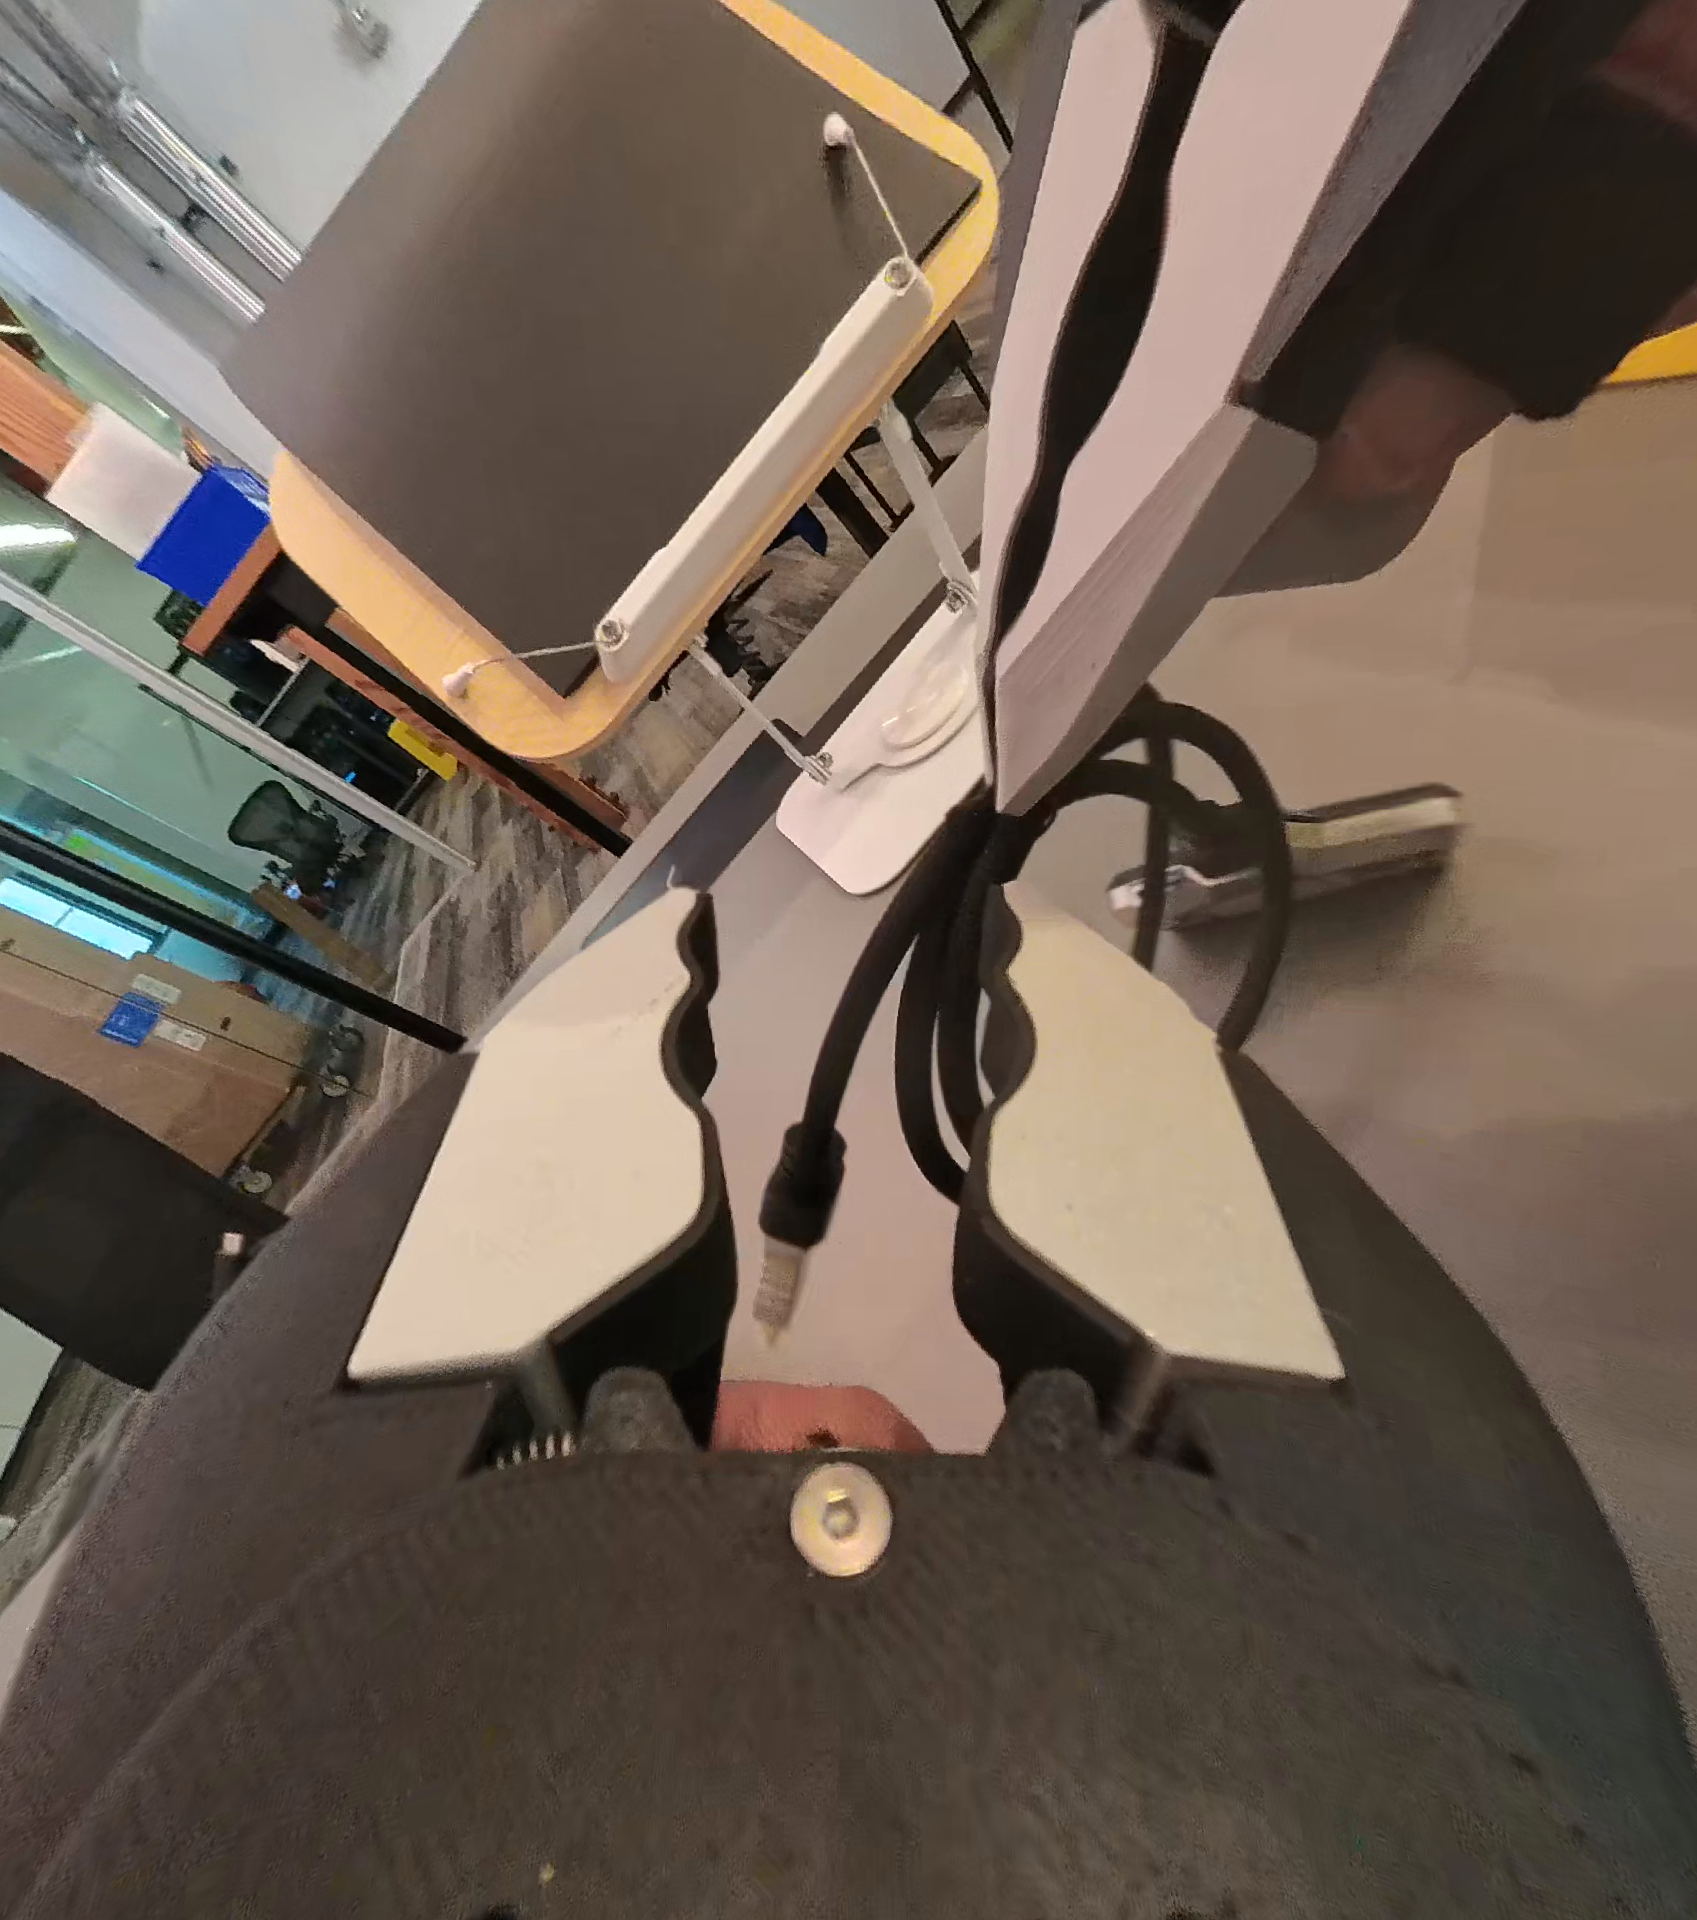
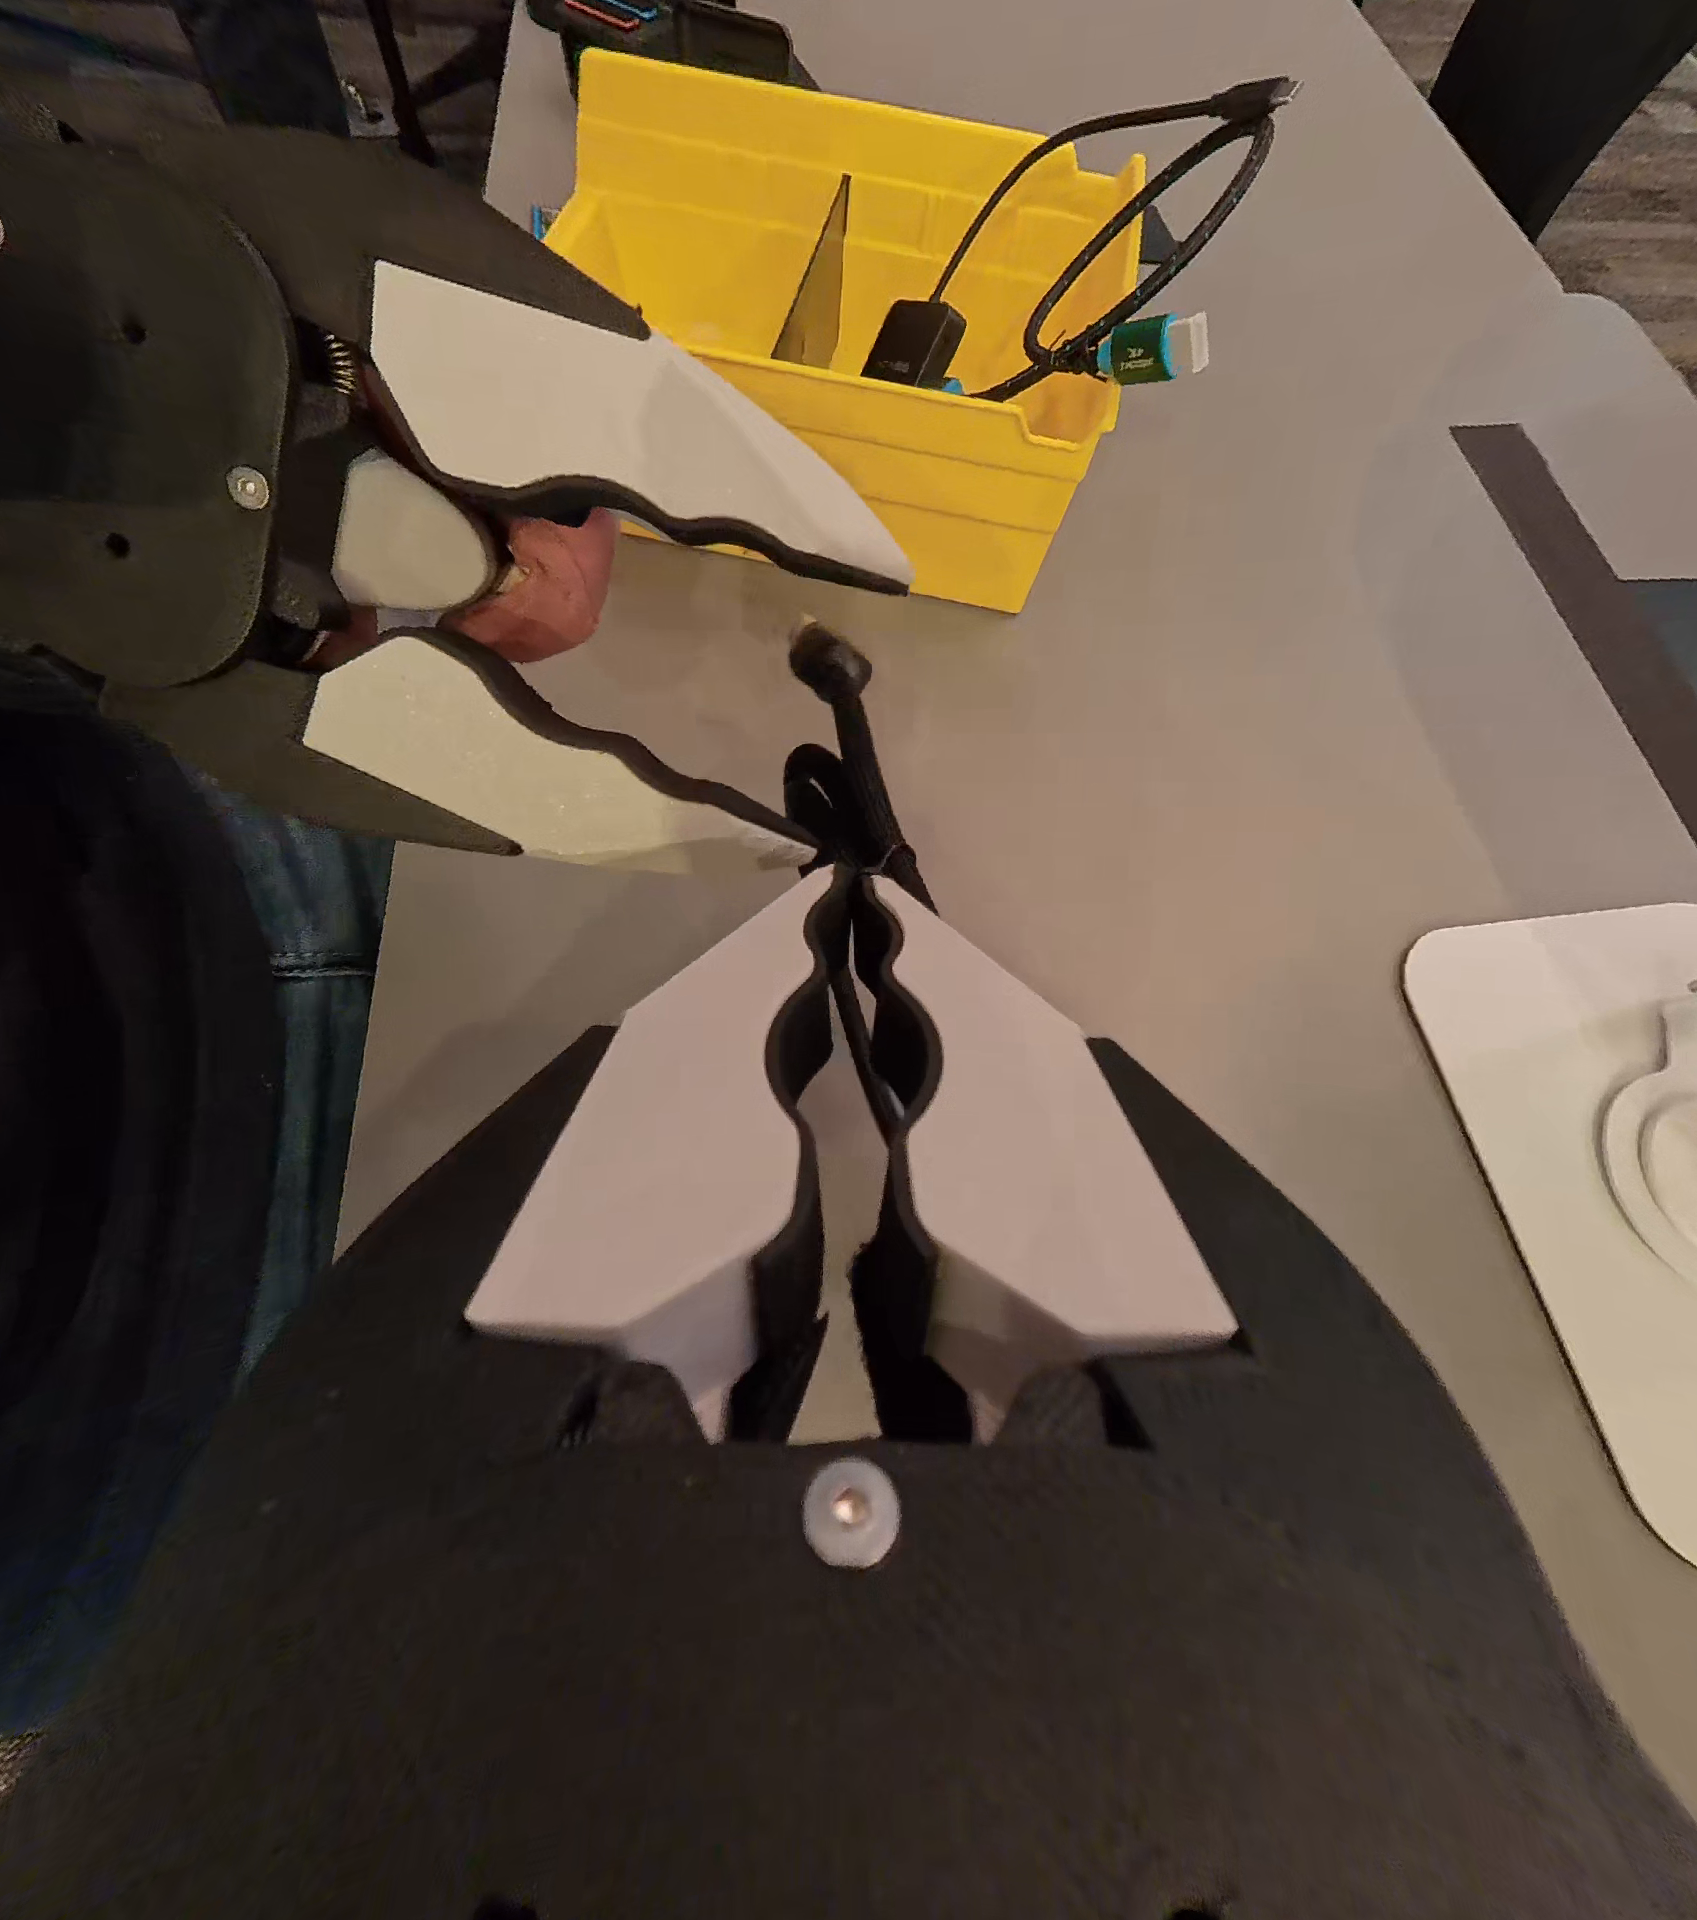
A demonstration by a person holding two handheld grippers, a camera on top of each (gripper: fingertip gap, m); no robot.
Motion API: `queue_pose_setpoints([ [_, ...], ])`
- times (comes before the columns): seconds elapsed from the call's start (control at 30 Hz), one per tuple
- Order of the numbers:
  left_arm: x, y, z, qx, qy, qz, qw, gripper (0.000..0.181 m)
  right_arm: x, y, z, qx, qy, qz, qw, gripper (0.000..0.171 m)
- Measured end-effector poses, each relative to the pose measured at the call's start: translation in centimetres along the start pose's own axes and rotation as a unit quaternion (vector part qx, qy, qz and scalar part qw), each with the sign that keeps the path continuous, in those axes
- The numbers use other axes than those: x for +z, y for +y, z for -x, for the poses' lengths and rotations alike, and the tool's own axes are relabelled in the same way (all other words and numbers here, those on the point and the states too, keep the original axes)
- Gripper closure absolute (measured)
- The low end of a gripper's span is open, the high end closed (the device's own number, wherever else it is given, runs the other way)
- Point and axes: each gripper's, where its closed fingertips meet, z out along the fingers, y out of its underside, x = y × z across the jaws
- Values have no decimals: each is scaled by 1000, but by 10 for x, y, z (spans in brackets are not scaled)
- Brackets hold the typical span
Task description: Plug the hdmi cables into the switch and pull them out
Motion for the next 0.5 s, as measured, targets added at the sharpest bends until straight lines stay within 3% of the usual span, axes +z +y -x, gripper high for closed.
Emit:
queue_pose_setpoints([
  [0.5, 15, -9, 14, -27, -25, -61, 997, 147, -1, -4, -4, 16, 8, 0, 1000, 171],
])
